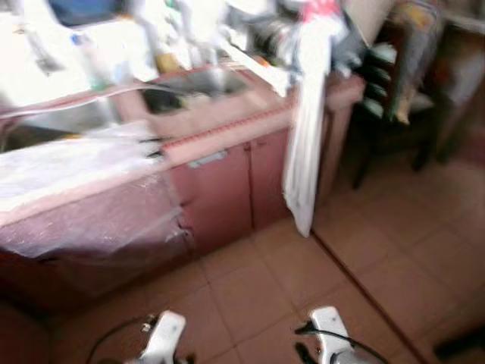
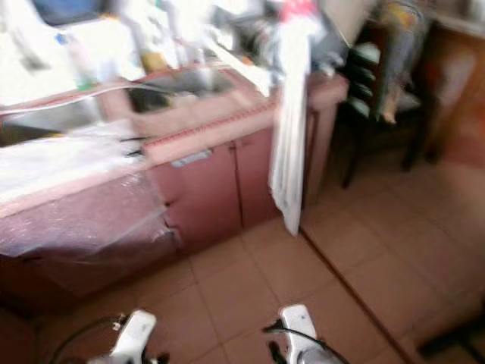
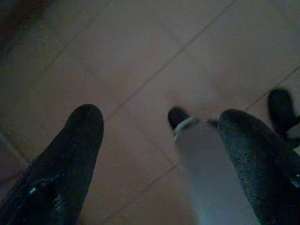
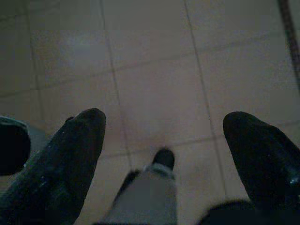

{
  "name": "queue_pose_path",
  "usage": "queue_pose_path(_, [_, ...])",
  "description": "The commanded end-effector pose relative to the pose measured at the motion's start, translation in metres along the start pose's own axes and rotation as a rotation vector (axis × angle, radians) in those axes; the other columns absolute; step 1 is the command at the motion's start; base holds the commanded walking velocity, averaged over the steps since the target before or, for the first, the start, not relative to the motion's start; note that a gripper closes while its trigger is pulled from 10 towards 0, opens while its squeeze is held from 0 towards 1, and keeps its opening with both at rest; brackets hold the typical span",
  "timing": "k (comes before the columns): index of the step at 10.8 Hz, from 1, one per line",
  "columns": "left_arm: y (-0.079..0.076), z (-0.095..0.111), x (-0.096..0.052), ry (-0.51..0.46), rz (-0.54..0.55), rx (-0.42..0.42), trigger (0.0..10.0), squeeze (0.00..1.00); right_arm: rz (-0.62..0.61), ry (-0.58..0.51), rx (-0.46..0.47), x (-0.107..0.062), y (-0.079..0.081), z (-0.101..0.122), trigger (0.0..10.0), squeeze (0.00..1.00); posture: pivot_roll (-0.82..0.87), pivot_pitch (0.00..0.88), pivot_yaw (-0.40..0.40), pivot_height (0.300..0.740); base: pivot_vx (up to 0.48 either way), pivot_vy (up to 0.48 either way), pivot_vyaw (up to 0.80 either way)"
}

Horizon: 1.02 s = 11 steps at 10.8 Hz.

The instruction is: Kitchen organization

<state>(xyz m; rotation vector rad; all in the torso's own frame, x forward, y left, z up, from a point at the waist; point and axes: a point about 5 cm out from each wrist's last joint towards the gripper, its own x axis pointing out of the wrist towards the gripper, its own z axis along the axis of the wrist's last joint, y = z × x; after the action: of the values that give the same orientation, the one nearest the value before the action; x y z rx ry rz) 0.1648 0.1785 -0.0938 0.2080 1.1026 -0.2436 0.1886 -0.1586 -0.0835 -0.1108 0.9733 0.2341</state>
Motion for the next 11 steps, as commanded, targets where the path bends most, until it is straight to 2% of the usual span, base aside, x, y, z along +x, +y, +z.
queue_pose_path(1, [0.0104,-0.0023,-0.002,0.016,0.023,0.011,10.0,0.0,0.029,-0.022,0.008,0.0025,0.0104,0.0072,10.0,0.0,-0.16,0.0,0.087,0.74,0.428,0.0,0.0])
queue_pose_path(10, [0.0089,0.0047,-0.0009,0.009,0.013,0.018,10.0,0.0,0.021,-0.01,-0.006,0.002,0.0079,0.0049,10.0,0.0,-0.16,0.0,0.073,0.74,0.411,0.0,0.0])
queue_pose_path(11, [0.0087,0.0035,-0.001,0.012,0.014,0.015,10.0,0.0,0.022,-0.007,-0.008,0.002,0.0084,0.0046,10.0,0.0,-0.16,0.0,0.073,0.74,0.0,0.0,0.0])
